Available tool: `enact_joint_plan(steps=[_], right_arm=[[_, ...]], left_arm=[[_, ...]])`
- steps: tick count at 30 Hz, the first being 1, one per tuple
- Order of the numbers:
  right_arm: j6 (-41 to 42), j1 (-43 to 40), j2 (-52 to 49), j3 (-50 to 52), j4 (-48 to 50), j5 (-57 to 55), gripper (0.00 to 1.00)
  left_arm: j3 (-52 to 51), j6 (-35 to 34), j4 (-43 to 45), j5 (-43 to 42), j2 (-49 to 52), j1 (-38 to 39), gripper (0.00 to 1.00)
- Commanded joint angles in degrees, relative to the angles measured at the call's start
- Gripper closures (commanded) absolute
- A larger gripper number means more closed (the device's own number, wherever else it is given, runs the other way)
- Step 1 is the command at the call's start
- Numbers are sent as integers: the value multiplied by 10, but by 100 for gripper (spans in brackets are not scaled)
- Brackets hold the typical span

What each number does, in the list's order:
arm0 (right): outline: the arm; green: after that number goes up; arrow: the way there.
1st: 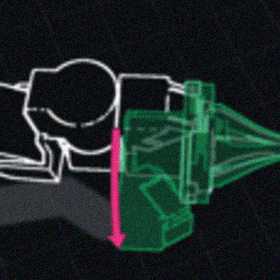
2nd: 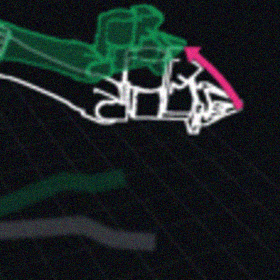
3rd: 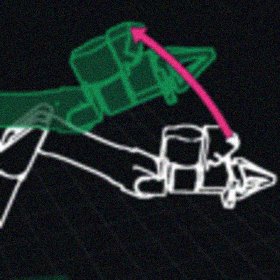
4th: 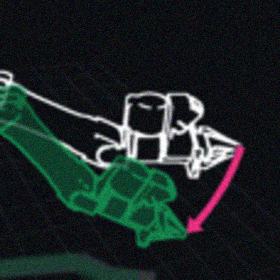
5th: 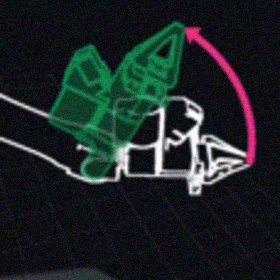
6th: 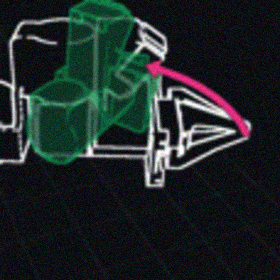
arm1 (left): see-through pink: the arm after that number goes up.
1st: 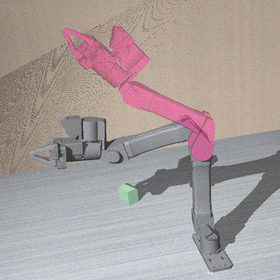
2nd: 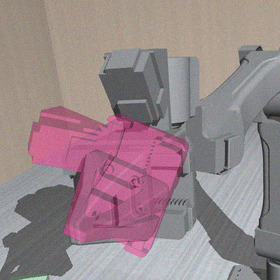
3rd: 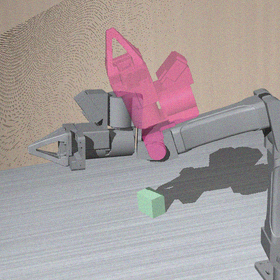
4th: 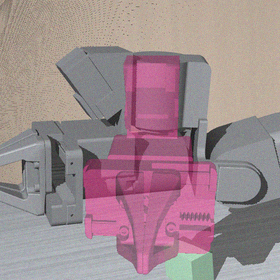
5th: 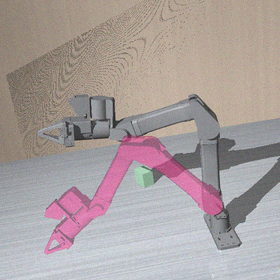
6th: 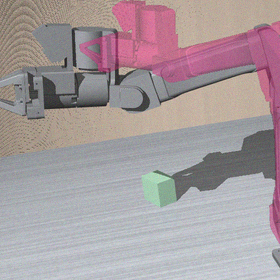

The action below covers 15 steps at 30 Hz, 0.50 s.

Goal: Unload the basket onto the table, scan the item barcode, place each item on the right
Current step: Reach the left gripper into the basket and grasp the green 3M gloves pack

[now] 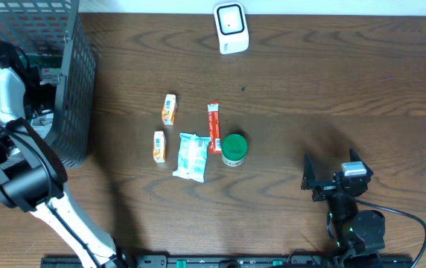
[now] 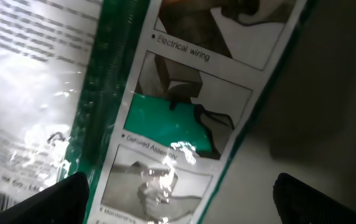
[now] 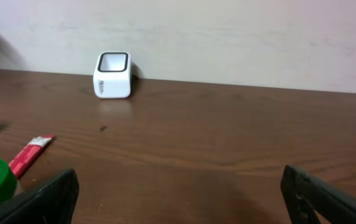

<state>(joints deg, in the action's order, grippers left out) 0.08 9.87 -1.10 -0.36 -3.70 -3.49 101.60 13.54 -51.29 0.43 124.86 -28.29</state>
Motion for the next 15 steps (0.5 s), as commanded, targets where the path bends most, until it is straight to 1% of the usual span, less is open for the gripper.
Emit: enact_joint_plan(steps=[1, 4, 6, 7, 10, 11, 12, 14, 15], right_arm=[[10, -2, 1, 0, -2, -5, 1], [10, -2, 1, 0, -2, -5, 1], [10, -2, 1, 0, -2, -5, 1], [10, -2, 1, 0, -2, -5, 1], [10, -2, 1, 0, -2, -5, 1], [10, -2, 1, 0, -2, -5, 1], [10, -2, 1, 0, -2, -5, 1], [10, -2, 1, 0, -2, -5, 1], [10, -2, 1, 0, -2, -5, 1]], left_arm=[[-5, 14, 2, 20, 26, -4, 5], [-5, 14, 3, 21, 40, -4, 5], [-5, 14, 8, 43, 48, -4, 5], [-5, 9, 10, 64, 50, -4, 5], [-5, -41, 24, 170, 49, -4, 5], [-5, -49, 26, 189, 49, -4, 6], [-5, -54, 27, 200, 48, -4, 8], [-5, -55, 28, 199, 48, -4, 17], [-5, -55, 28, 198, 48, -4, 25]])
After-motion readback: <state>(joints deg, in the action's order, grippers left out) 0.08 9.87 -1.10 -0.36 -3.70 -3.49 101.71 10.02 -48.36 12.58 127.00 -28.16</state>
